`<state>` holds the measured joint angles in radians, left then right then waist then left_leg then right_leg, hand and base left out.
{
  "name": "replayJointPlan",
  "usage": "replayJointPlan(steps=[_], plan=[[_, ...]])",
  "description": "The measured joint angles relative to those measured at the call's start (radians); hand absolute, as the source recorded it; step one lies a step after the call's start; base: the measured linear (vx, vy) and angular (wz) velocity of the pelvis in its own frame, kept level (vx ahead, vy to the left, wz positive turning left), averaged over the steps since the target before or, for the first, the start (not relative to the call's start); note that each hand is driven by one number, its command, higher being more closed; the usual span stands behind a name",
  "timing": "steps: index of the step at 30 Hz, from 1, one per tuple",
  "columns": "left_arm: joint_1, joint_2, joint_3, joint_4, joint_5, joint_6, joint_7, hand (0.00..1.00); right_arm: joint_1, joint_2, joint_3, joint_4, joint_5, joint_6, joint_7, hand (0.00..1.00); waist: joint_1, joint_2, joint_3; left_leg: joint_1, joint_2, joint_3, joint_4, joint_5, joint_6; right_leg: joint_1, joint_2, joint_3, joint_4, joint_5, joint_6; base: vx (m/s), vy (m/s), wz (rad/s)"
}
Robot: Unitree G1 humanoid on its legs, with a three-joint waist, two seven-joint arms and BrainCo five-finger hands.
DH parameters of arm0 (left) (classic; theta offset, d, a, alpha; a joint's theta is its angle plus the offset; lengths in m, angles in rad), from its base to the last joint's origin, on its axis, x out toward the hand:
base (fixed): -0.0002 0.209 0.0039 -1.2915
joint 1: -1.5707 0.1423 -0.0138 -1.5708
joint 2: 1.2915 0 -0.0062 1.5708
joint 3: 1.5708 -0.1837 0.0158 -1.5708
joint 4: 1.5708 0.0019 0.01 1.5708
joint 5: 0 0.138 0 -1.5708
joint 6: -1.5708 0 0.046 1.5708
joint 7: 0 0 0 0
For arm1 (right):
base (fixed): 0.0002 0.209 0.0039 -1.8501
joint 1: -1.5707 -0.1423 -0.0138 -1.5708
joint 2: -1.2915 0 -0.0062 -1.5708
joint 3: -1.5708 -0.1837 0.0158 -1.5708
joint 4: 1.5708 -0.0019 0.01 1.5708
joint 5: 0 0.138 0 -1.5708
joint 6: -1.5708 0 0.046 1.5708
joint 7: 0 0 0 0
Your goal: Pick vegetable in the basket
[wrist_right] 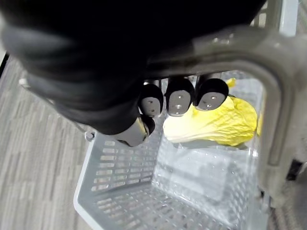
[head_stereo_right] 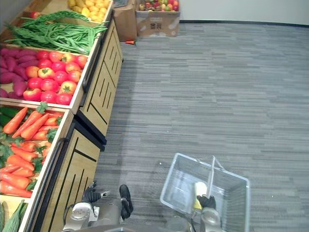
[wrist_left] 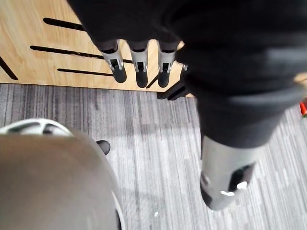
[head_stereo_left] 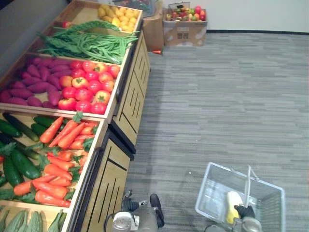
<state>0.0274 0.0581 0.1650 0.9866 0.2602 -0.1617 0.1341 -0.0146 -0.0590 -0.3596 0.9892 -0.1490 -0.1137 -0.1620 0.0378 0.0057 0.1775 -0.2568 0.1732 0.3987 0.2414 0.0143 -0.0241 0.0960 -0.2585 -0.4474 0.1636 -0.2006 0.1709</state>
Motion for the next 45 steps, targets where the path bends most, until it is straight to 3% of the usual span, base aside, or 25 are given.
replayJointPlan(steps=[3, 4, 5, 6, 7, 8, 10, 11, 13, 14, 16, 17, 18, 19, 21, 22, 24, 26, 29, 30, 31, 32, 35, 39, 45], plan=[[0.023, 0.017, -0.002, 0.001, 0.020, -0.001, -0.002, 0.00, -0.024, 0.000, 0.044, 0.011, -0.010, -0.001, 0.014, 1.00, 0.022, 0.005, -0.009, -0.004, 0.022, -0.009, 0.093, -0.097, -0.013, 0.017, 0.006, 0.067, -0.035, -0.002, -0.003, 0.02, 0.079, -0.51], [0.030, 0.039, -0.014, 0.002, 0.031, 0.001, -0.003, 0.00, -0.028, 0.000, 0.055, 0.014, -0.012, -0.001, 0.018, 1.00, 0.019, -0.010, -0.015, -0.013, 0.008, -0.026, 0.113, -0.125, -0.021, 0.007, -0.006, 0.091, -0.028, -0.017, -0.006, 0.08, 0.147, -0.41], [0.047, 0.067, -0.034, 0.011, 0.035, 0.006, -0.004, 0.00, -0.016, 0.000, 0.055, 0.035, -0.015, -0.001, 0.018, 1.00, 0.019, -0.045, -0.033, 0.008, -0.040, -0.031, 0.105, -0.159, -0.030, -0.003, -0.043, 0.105, -0.021, -0.025, -0.008, 0.13, 0.175, -0.40], [0.057, 0.073, -0.052, 0.016, 0.041, 0.013, -0.004, 0.00, -0.003, -0.006, 0.055, 0.050, -0.015, -0.001, 0.020, 1.00, 0.018, -0.047, -0.039, 0.031, -0.052, -0.036, 0.077, -0.170, -0.025, -0.018, -0.049, 0.117, 0.045, -0.021, -0.018, 0.20, 0.163, -0.32], [0.065, 0.074, -0.067, 0.038, 0.048, 0.021, -0.004, 0.00, -0.003, -0.010, 0.058, 0.060, -0.015, -0.001, 0.020, 1.00, 0.017, -0.049, -0.036, 0.055, -0.052, -0.027, 0.073, -0.178, -0.018, -0.103, -0.079, 0.148, 0.237, 0.002, -0.043, 0.21, 0.188, -0.25], [0.076, 0.094, -0.098, 0.048, 0.048, 0.023, -0.002, 0.00, 0.007, -0.005, 0.073, 0.068, -0.015, -0.021, 0.020, 1.00, 0.009, -0.050, -0.037, 0.113, -0.061, -0.023, 0.049, -0.187, -0.018, -0.242, -0.115, 0.240, 0.528, 0.129, -0.067, 0.20, 0.183, -0.14], [0.080, 0.113, -0.148, 0.048, 0.049, 0.030, -0.003, 0.00, -0.023, -0.005, 0.100, 0.057, -0.015, -0.036, 0.019, 1.00, -0.008, -0.047, -0.032, 0.194, -0.073, -0.032, 0.000, -0.192, -0.004, -0.297, -0.118, 0.326, 0.672, 0.314, -0.023, 0.19, 0.149, 0.14], [0.077, 0.112, -0.161, 0.032, 0.052, 0.031, 0.001, 0.00, -0.026, -0.004, 0.104, 0.059, -0.015, -0.042, 0.019, 1.00, -0.008, -0.035, -0.025, 0.239, -0.075, -0.040, -0.019, -0.195, 0.006, -0.324, -0.115, 0.352, 0.756, 0.336, -0.001, 0.18, 0.070, 0.40], [0.073, 0.115, -0.155, 0.014, 0.052, 0.031, 0.019, 0.00, -0.023, -0.001, 0.115, 0.060, -0.016, -0.050, 0.020, 1.00, -0.008, -0.047, -0.019, 0.266, -0.079, -0.058, -0.038, -0.199, 0.008, -0.387, -0.107, 0.311, 0.806, 0.173, -0.024, 0.13, -0.022, 0.49], [0.068, 0.115, -0.146, 0.005, 0.045, 0.031, 0.024, 0.00, -0.014, -0.003, 0.112, 0.070, -0.016, -0.050, 0.018, 1.00, -0.009, -0.052, -0.002, 0.278, -0.078, -0.080, -0.050, -0.199, 0.008, -0.406, -0.096, 0.252, 0.736, 0.081, -0.050, 0.17, -0.130, 0.71], [0.062, 0.108, -0.122, -0.002, 0.036, 0.033, 0.035, 0.00, -0.006, 0.004, 0.107, 0.070, -0.015, -0.059, 0.018, 1.00, -0.006, -0.069, 0.014, 0.277, -0.079, -0.104, -0.066, -0.198, 0.008, -0.395, -0.066, 0.205, 0.441, 0.071, -0.059, 0.22, -0.226, 0.87], [0.056, 0.109, -0.105, -0.013, 0.037, 0.033, 0.042, 0.00, -0.002, 0.015, 0.073, 0.073, -0.008, -0.056, 0.015, 1.00, -0.008, -0.092, 0.029, 0.267, -0.078, -0.115, -0.067, -0.197, 0.005, -0.371, -0.051, 0.238, 0.230, 0.084, -0.054, 0.25, -0.310, 1.23], [0.055, 0.115, -0.094, -0.026, 0.038, 0.033, 0.057, 0.00, 0.012, 0.018, 0.031, 0.081, -0.006, -0.051, 0.013, 1.00, -0.010, -0.126, 0.041, 0.256, -0.088, -0.151, -0.072, -0.192, -0.023, -0.368, -0.043, 0.293, 0.148, 0.142, -0.042, 0.28, -0.363, 1.27], [0.047, 0.111, -0.085, -0.033, 0.039, 0.031, 0.062, 0.00, 0.008, 0.014, 0.017, 0.080, -0.005, -0.051, 0.013, 1.00, -0.007, -0.123, 0.050, 0.256, -0.086, -0.176, -0.084, -0.184, -0.042, -0.373, -0.025, 0.306, 0.159, 0.154, -0.046, 0.33, -0.430, 0.90], [0.059, 0.097, -0.066, -0.031, 0.039, 0.031, 0.080, 0.00, -0.008, -0.002, 0.010, 0.076, -0.001, -0.040, 0.003, 1.00, 0.008, -0.096, 0.052, 0.251, -0.039, -0.201, -0.122, -0.154, -0.098, -0.402, 0.022, 0.309, 0.228, 0.098, -0.069, 0.25, -0.339, 0.26], [0.060, 0.083, -0.058, -0.032, 0.038, 0.031, 0.088, 0.00, -0.006, -0.011, 0.010, 0.066, -0.001, -0.041, -0.003, 1.00, 0.023, -0.080, 0.046, 0.249, -0.019, -0.222, -0.141, -0.139, -0.126, -0.420, 0.040, 0.282, 0.280, 0.051, -0.081, 0.24, -0.298, 0.50], [0.052, 0.065, -0.036, -0.043, 0.036, 0.027, 0.097, 0.00, 0.000, -0.019, -0.010, 0.059, 0.001, -0.034, -0.006, 1.00, 0.015, -0.058, 0.040, 0.233, 0.005, -0.299, -0.176, -0.094, -0.142, -0.407, 0.038, 0.184, 0.312, -0.005, -0.091, 0.27, -0.270, 1.13], [0.052, 0.039, -0.020, -0.075, 0.017, 0.006, 0.099, 0.00, 0.034, -0.020, -0.074, 0.063, 0.002, -0.014, -0.015, 1.00, -0.007, -0.050, 0.037, 0.170, 0.005, -0.350, -0.160, -0.006, -0.087, -0.332, -0.006, 0.035, 0.322, -0.013, -0.111, 0.27, -0.236, 1.98], [0.053, 0.007, 0.000, -0.091, -0.016, -0.005, 0.099, 0.00, 0.088, -0.045, -0.094, 0.050, 0.001, -0.002, -0.031, 1.00, -0.004, -0.046, 0.037, 0.125, -0.003, -0.287, -0.024, 0.057, -0.040, -0.241, -0.045, -0.021, 0.435, -0.007, -0.132, 0.26, -0.134, 1.93], [0.056, 0.004, 0.001, -0.087, -0.017, -0.005, 0.100, 0.00, 0.088, -0.050, -0.095, 0.041, 0.002, -0.002, -0.031, 1.00, -0.005, -0.028, 0.040, 0.119, 0.009, -0.269, -0.012, 0.062, -0.039, -0.252, -0.047, -0.010, 0.453, -0.043, -0.116, 0.10, -0.099, 1.37], [0.063, 0.014, 0.009, -0.083, -0.020, -0.006, 0.099, 0.00, 0.088, -0.049, -0.090, 0.035, 0.002, -0.007, -0.032, 1.00, -0.002, -0.055, 0.018, 0.114, -0.001, -0.245, -0.013, 0.065, -0.044, -0.222, -0.043, 0.007, 0.320, -0.028, -0.109, 0.01, -0.100, 1.22], [0.055, 0.019, 0.021, -0.066, -0.021, -0.009, 0.098, 0.00, 0.081, -0.050, -0.086, 0.034, 0.001, -0.014, -0.031, 1.00, -0.004, -0.057, 0.015, 0.113, 0.003, -0.214, -0.022, 0.059, -0.051, -0.170, -0.044, -0.024, 0.269, -0.070, -0.089, 0.07, -0.136, 1.19], [0.054, -0.015, 0.049, -0.029, -0.020, -0.006, 0.095, 0.00, 0.071, -0.081, -0.107, 0.017, 0.001, -0.030, -0.026, 1.00, -0.004, -0.005, 0.006, 0.108, 0.031, -0.045, -0.035, 0.048, -0.051, -0.122, -0.039, -0.123, 0.239, -0.067, -0.094, 0.09, -0.037, 0.82], [0.054, 0.000, 0.047, -0.003, -0.011, -0.001, 0.072, 0.00, 0.068, -0.074, -0.141, 0.036, -0.007, -0.037, -0.018, 1.00, -0.009, 0.004, -0.004, 0.104, 0.004, 0.198, -0.104, 0.097, 0.019, -0.067, -0.049, -0.222, 0.161, -0.045, -0.057, 0.04, 0.093, 0.68], [0.057, 0.035, -0.002, 0.059, 0.003, 0.022, 0.055, 0.00, 0.067, -0.049, -0.187, 0.106, -0.007, -0.012, -0.005, 1.00, -0.034, 0.006, -0.006, 0.107, -0.067, 0.243, -0.210, 0.093, 0.033, -0.005, -0.060, -0.344, 0.117, -0.014, -0.011, 0.03, 0.145, 0.59]])
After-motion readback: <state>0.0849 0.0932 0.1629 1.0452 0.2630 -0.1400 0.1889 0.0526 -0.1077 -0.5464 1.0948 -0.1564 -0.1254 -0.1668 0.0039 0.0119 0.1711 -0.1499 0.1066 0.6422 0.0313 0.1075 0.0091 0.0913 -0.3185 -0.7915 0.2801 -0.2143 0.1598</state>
